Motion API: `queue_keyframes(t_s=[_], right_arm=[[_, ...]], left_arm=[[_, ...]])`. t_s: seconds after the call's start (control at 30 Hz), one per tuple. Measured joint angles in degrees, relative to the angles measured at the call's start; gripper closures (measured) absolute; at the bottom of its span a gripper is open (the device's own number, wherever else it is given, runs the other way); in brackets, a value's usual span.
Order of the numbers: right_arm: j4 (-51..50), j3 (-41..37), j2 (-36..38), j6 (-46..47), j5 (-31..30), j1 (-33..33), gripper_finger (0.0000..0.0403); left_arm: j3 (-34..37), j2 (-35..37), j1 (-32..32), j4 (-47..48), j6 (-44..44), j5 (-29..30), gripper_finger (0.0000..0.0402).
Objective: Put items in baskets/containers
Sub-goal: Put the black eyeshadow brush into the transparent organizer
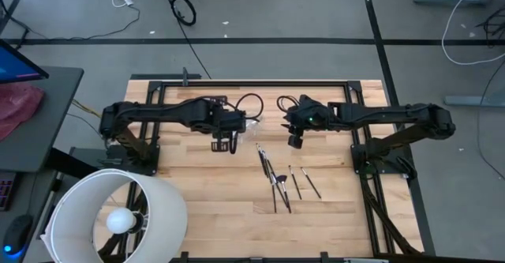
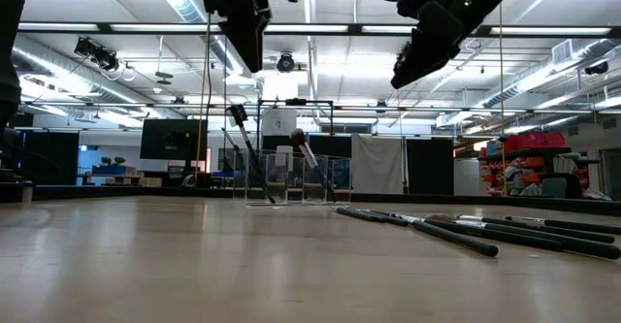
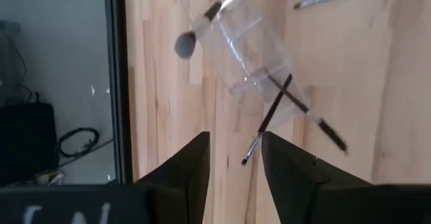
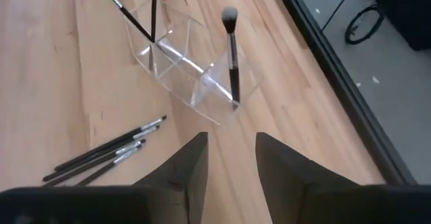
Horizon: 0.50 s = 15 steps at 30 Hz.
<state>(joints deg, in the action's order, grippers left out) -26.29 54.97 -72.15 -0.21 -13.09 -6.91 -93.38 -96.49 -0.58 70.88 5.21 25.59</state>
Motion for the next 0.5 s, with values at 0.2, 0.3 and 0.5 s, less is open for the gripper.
queue_keyframes(t_s=[0.2,0.3,0.5], right_arm=[[4.0,-8.7,7.0,3.9,0.0,1.4,0.0276],[7.9,-14.1,11.8,6.3,0.0,2.1,0.0275],[13.0,-22.7,21.1,10.2,0.0,4.0,0.0275]], left_arm=[[0.0,3.7,1.5,-2.3,0.0,0.3,0.0264],[0.0,4.4,1.3,-6.2,0.7,0.3,0.0264],[0.0,3.1,-0.5,-13.1,4.5,-5.1,0.0264]])
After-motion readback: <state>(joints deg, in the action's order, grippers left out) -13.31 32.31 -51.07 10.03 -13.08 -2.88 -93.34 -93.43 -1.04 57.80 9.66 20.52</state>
